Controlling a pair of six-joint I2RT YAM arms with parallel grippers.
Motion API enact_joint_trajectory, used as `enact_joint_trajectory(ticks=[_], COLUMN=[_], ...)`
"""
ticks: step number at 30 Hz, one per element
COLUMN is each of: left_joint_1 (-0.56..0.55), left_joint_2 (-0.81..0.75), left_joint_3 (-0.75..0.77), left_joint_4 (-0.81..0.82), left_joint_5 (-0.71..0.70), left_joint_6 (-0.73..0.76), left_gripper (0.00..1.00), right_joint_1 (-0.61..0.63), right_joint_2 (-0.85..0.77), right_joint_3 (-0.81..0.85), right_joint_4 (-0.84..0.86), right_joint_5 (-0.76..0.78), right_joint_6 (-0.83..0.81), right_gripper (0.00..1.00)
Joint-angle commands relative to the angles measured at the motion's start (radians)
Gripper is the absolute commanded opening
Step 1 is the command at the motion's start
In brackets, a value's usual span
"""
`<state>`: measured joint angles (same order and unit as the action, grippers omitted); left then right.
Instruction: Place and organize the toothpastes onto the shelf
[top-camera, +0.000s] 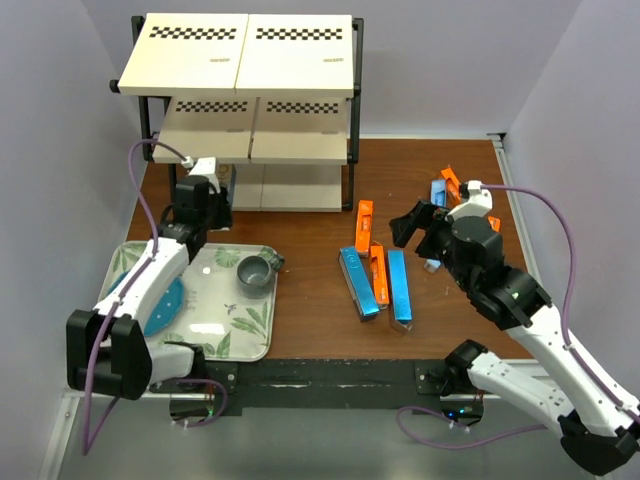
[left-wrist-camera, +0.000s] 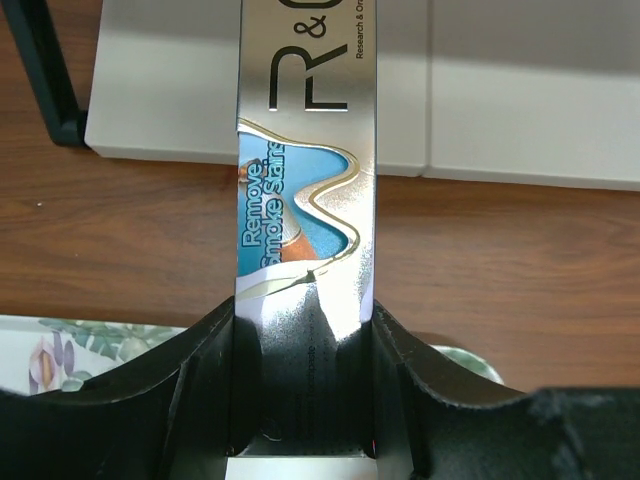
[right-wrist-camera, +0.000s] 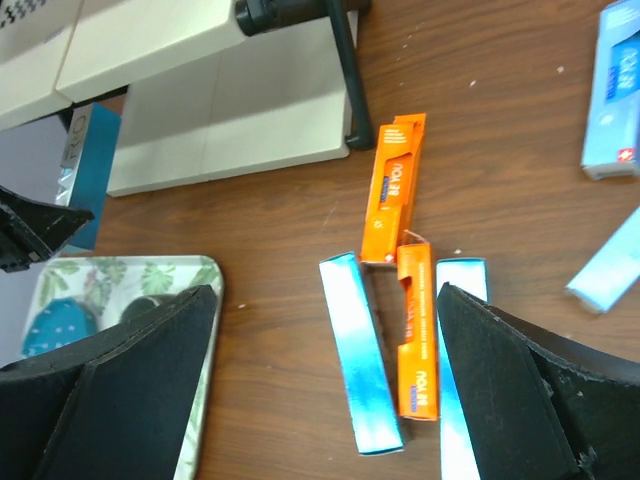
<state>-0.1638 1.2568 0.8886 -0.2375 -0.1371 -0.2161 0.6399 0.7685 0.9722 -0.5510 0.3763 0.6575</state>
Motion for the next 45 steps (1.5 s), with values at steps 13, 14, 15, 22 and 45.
enact_joint_trajectory(ticks=[13, 14, 15, 22, 45], left_joint_1=[0.26, 0.268, 0.282, 0.299, 0.3], left_joint_2=[0.268, 0.298, 0.312, 0.404, 0.474], left_joint_3=[-0.07, -0.059, -0.051, 0.015, 0.032], left_joint_4=[0.514, 0.529, 0.537, 0.579, 0.636], left_joint_5=[0.228, 0.243, 0.248, 0.278, 0.292], left_joint_6=[0.182, 0.184, 0.184, 0.198, 0.179], left_gripper=[0.12, 0.13, 0.13, 0.17, 0.61], right_joint_1=[-0.006, -0.005, -0.005, -0.005, -0.005], right_joint_2=[-0.06, -0.057, -0.054, -0.043, -0.046], right_joint_3=[-0.007, -0.006, -0.004, -0.009, -0.013], right_joint_4=[0.037, 0.037, 0.037, 0.039, 0.025], right_joint_5=[0.116, 0.121, 0.127, 0.138, 0.142], right_joint_6=[-0.202, -0.206, -0.208, -0.207, -0.196], right_gripper=[0.99, 0.99, 0.98, 0.99, 0.99])
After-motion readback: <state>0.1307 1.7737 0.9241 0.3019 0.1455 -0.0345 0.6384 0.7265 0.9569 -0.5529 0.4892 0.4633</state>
